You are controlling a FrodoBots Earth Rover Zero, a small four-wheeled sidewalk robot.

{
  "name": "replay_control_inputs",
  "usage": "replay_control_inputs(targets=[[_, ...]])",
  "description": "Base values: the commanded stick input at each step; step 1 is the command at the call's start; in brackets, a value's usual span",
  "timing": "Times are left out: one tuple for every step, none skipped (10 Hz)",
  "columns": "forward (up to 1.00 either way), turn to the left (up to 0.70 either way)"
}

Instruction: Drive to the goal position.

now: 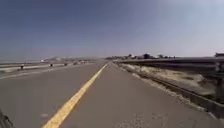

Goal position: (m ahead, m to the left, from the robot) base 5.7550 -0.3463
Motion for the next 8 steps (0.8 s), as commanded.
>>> replay_control_inputs(targets=[[0.50,0.00],[0.50,0.00],[0.50,0.00],[0.50,0.00],[0.50,0.00],[0.50,0.00],[0.50,0.00],[0.50,0.00]])
